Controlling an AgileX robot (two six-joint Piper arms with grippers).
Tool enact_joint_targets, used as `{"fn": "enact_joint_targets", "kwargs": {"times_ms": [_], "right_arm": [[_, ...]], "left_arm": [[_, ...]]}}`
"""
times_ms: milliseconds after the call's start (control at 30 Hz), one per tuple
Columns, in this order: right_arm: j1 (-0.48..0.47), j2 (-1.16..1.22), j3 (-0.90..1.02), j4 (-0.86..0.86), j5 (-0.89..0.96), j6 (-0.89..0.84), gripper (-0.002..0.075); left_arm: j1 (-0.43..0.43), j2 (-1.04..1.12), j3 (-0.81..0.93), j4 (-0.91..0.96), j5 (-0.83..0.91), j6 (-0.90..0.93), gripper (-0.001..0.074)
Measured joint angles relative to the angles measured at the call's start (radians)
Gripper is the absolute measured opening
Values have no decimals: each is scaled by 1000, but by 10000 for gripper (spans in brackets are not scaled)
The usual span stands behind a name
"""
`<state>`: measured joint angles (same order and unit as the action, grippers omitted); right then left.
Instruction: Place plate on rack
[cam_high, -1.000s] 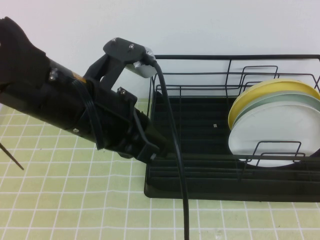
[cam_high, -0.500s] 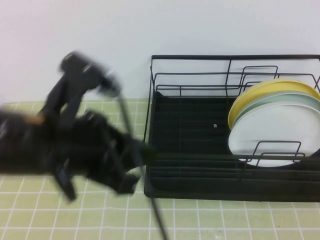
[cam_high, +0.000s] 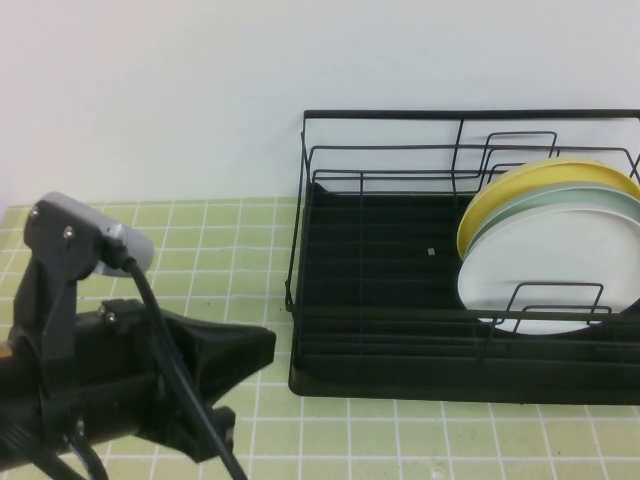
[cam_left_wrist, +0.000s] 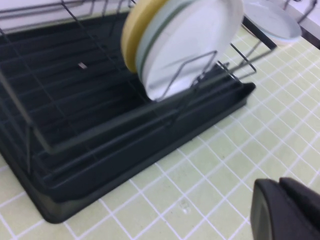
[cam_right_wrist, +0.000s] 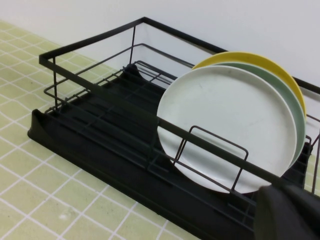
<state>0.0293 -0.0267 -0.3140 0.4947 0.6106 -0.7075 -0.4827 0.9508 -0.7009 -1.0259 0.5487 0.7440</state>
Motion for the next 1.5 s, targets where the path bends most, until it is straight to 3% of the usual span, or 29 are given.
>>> {"fn": "enact_joint_targets", "kwargs": {"times_ms": [567, 700, 900, 967, 1167, 1367, 1500], "right_arm": [[0, 0, 0, 0, 0, 0, -3], [0, 0, 0, 0, 0, 0, -3], [0, 0, 0, 0, 0, 0, -3], [0, 0, 0, 0, 0, 0, -3], [0, 0, 0, 0, 0, 0, -3], [0, 0, 0, 0, 0, 0, -3], [0, 0, 0, 0, 0, 0, -3]], "left_arm": [[0, 2, 0, 7, 7, 27, 0], [0, -16, 17, 77, -213, -37, 0], [11, -170, 128, 598, -589, -446, 0], [44, -250, 185, 717, -634, -528, 0], [176, -518, 398, 845, -624, -586, 0], [299, -776, 638, 933, -514, -777, 0], [324, -879, 741, 933, -442, -846, 0]]}}
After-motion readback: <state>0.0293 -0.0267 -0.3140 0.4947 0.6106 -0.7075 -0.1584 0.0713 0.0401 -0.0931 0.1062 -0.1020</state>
